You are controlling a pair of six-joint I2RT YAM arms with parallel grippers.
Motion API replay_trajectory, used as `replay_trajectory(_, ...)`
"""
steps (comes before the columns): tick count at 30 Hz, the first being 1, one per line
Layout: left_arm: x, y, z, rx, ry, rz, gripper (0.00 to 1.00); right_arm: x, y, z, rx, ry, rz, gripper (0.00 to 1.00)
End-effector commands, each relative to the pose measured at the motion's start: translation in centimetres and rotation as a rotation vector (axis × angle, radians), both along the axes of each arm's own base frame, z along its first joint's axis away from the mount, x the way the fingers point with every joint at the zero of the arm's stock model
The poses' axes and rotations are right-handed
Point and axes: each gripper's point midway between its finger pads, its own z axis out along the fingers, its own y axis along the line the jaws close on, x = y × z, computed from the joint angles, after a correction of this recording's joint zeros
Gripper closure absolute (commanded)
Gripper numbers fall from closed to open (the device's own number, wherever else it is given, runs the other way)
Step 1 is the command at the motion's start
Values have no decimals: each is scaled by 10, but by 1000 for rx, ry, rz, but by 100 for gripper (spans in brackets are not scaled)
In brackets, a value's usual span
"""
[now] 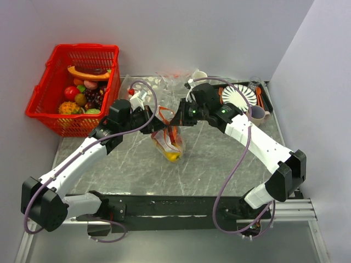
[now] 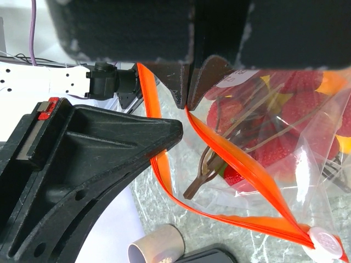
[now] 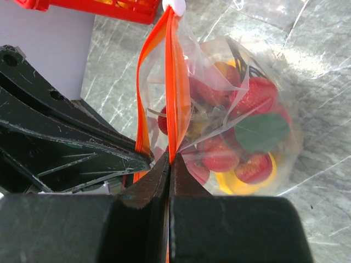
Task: Place the food in the zip-top bag and seal the zipper
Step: Adjust the zipper food storage bag at the center of the board.
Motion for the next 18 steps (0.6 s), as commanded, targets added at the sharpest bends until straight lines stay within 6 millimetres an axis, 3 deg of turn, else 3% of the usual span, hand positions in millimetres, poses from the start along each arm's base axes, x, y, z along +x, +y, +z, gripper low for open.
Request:
replay_trajectory(1, 6, -4, 26, -28, -107, -8, 99, -2, 7, 24, 39, -70, 33, 100)
replay_trajectory(18, 4, 1, 26, -11, -122, 1, 99, -1, 4, 23, 31, -78, 25, 100)
